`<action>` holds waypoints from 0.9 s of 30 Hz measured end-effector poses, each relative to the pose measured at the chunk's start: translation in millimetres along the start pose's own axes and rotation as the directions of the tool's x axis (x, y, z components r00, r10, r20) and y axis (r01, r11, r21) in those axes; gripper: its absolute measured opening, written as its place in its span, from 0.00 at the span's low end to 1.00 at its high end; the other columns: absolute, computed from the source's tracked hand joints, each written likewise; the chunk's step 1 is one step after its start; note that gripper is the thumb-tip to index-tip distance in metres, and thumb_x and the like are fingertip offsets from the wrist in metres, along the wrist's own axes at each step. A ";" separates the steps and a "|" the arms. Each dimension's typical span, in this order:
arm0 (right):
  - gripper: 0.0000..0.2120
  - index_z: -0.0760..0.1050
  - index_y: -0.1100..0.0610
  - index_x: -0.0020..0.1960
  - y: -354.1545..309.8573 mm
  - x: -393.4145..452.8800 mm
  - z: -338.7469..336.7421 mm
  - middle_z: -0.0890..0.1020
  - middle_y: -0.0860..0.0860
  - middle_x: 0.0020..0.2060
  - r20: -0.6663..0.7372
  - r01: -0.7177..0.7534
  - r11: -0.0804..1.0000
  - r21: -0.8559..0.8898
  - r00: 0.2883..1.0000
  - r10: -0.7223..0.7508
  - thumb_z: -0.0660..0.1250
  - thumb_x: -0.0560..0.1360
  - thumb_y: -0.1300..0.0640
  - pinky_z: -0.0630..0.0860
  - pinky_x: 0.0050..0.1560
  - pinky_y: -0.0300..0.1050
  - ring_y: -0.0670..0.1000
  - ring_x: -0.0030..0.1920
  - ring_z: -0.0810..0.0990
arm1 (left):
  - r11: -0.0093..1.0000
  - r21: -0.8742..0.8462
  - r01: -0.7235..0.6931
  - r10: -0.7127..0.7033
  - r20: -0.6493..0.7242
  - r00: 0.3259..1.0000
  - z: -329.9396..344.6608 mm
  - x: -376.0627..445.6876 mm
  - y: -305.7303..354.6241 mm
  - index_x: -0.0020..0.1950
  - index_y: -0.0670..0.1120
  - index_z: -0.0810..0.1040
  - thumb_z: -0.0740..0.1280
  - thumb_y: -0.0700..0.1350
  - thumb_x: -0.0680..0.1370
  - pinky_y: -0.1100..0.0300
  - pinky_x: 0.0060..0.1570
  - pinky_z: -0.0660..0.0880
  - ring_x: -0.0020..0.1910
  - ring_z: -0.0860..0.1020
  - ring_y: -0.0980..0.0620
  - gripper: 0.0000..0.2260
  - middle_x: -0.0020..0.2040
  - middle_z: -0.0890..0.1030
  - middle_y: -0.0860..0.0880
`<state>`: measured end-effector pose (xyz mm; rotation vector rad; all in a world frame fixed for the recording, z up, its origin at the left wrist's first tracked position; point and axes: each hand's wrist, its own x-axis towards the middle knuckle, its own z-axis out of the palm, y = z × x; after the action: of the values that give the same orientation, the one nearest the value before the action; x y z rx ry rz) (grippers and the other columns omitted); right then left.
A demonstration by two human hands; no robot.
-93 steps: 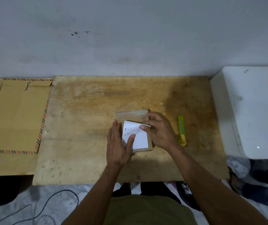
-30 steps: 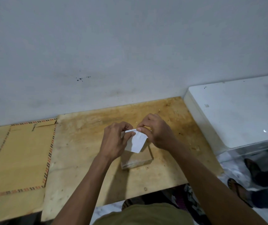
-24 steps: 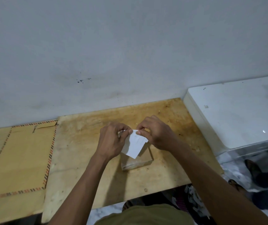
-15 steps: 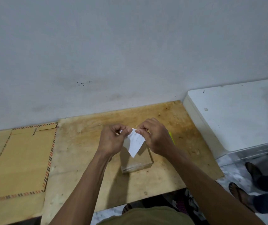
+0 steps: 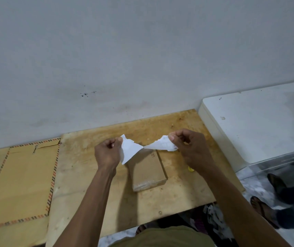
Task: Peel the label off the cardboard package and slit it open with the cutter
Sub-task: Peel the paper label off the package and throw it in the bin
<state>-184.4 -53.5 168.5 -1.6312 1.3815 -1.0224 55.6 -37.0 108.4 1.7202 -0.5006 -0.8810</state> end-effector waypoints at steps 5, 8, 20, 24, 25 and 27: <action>0.04 0.82 0.54 0.43 -35.8 -13.0 -6.3 0.85 0.50 0.39 0.054 0.034 0.962 0.270 0.997 -0.050 0.71 0.75 0.60 0.81 0.42 0.49 0.48 0.41 0.82 | 0.999 -0.030 0.023 -0.026 -0.119 0.993 12.9 -4.8 1.1 0.38 0.48 0.82 0.74 0.42 0.74 0.55 0.49 0.79 0.44 0.82 0.47 0.06 0.42 0.84 0.48; 0.03 0.83 0.54 0.43 -49.0 -12.9 -11.5 0.86 0.49 0.40 0.005 0.068 0.952 0.297 0.997 -0.073 0.71 0.75 0.60 0.79 0.41 0.41 0.46 0.42 0.83 | 0.996 -0.073 0.050 -0.057 -0.091 0.994 16.4 -8.0 5.6 0.43 0.44 0.84 0.74 0.42 0.74 0.50 0.53 0.81 0.48 0.84 0.44 0.02 0.44 0.86 0.46; 0.03 0.78 0.57 0.46 -1.3 8.9 30.1 0.84 0.47 0.38 -0.066 0.120 0.974 -0.190 0.989 -0.135 0.68 0.76 0.58 0.70 0.34 0.31 0.45 0.39 0.81 | 0.924 -0.224 0.310 -0.182 0.455 0.872 27.6 -46.0 28.3 0.45 0.46 0.78 0.68 0.39 0.77 0.57 0.40 0.72 0.40 0.78 0.50 0.02 0.43 0.82 0.48; 0.03 0.78 0.56 0.45 0.5 6.9 30.1 0.83 0.47 0.35 -0.073 0.130 0.969 -0.209 0.986 -0.148 0.68 0.76 0.58 0.72 0.34 0.35 0.46 0.37 0.80 | 0.943 -0.223 0.248 -0.119 0.469 0.875 27.4 -54.3 29.9 0.48 0.44 0.78 0.74 0.41 0.75 0.59 0.37 0.75 0.37 0.81 0.52 0.06 0.41 0.84 0.49; 0.02 0.78 0.56 0.45 1.2 5.3 29.7 0.83 0.47 0.36 -0.081 0.124 0.970 -0.211 0.986 -0.144 0.68 0.76 0.58 0.74 0.35 0.38 0.46 0.37 0.81 | 0.954 -0.209 0.214 -0.095 0.468 0.879 27.0 -56.6 30.3 0.51 0.43 0.79 0.76 0.39 0.73 0.59 0.37 0.77 0.38 0.83 0.51 0.10 0.43 0.86 0.47; 0.03 0.78 0.55 0.49 1.1 2.2 27.5 0.84 0.46 0.38 -0.084 0.118 0.965 -0.235 0.987 -0.141 0.67 0.76 0.57 0.77 0.37 0.43 0.47 0.39 0.82 | 0.975 -0.169 0.147 -0.057 0.446 0.893 27.1 -59.0 30.8 0.57 0.41 0.79 0.77 0.36 0.70 0.58 0.37 0.79 0.42 0.85 0.47 0.17 0.47 0.86 0.42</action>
<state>-159.4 -54.5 156.8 -1.8828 1.5222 -1.0632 0.3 -22.3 151.8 1.3720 -0.5987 -1.3644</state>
